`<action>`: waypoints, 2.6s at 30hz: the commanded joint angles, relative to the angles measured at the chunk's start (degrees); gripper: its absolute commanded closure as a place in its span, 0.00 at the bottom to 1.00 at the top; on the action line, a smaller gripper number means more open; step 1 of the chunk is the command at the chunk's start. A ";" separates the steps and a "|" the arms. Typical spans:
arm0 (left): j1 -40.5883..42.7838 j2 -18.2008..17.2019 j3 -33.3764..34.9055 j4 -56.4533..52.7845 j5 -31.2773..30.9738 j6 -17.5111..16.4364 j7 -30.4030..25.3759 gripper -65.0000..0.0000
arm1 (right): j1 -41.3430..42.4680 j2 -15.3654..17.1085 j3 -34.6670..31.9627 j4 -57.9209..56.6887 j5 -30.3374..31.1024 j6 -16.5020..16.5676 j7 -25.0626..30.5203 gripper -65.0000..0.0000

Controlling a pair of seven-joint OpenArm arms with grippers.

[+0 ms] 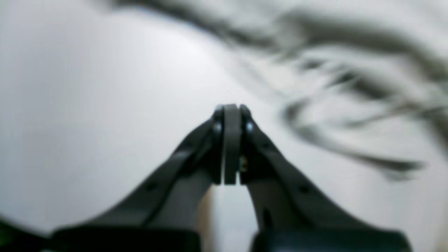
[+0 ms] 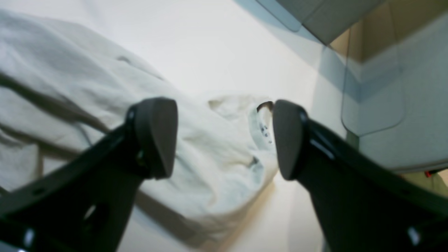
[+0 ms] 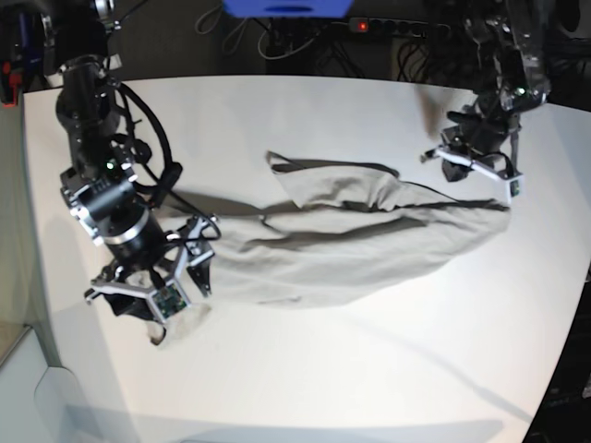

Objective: Layout the t-shirt on the table in an organized manner, then fold the t-shirt properly
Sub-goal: 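Grasp the shirt end with the left gripper and pull it away, then lift the shirt with the right gripper and swing it across the table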

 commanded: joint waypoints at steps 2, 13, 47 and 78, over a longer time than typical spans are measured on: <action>-1.45 2.18 0.18 1.84 -0.37 -0.29 2.65 0.98 | 0.90 0.24 -0.90 0.93 0.40 0.21 1.49 0.33; -9.01 13.61 0.53 -2.03 -0.28 -0.56 7.31 0.56 | 0.64 0.15 -1.34 0.93 0.40 0.21 1.49 0.33; -4.43 -11.45 -19.07 -17.76 2.71 -0.65 -2.89 0.99 | 0.90 -0.64 -1.34 0.93 0.40 0.21 1.49 0.33; 0.75 -8.63 -19.78 -10.20 2.53 -0.73 -2.89 0.99 | 28.77 -9.00 -3.97 -50.85 0.31 6.54 1.49 0.32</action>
